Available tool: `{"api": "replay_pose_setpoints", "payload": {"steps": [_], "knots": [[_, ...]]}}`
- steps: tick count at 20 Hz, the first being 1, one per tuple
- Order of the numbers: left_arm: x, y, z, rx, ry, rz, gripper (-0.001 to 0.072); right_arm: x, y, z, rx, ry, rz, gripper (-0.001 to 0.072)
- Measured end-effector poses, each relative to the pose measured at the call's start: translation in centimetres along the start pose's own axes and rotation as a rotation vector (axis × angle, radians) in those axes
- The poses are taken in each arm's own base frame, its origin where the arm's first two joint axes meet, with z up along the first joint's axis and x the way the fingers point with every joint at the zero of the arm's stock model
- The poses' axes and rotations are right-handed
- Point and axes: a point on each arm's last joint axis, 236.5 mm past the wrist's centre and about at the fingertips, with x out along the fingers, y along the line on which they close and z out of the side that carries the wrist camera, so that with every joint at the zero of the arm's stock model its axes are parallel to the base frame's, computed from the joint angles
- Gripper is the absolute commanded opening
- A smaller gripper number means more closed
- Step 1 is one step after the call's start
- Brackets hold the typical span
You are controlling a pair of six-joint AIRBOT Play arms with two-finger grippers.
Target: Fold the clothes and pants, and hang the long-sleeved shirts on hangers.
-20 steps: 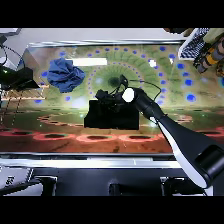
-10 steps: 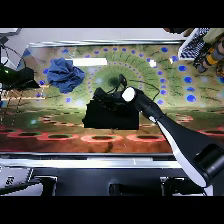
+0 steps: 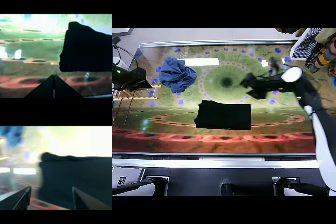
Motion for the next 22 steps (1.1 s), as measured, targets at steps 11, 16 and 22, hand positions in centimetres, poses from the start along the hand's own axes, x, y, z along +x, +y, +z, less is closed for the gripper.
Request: {"api": "replay_pose_setpoints", "payload": {"steps": [11, 16, 22], "knots": [[0.0, 0.0, -0.1, 0.0, 0.005, 0.001, 0.0019, 2.8, -16.9, -5.4, 0.112, 0.2, -0.075, 0.0529], [0.0, 0.0, -0.1, -0.002, 0.006, 0.0, 0.0018, 4.7, -17.3, -6.6, 0.136, 0.211, -0.003, 0.0529], [0.0, 0.0, -0.1, -0.003, 0.006, 0.0, 0.0018, 7.5, -15.8, -8.4, 0.126, 0.251, 0.035, 0.0399]]}}
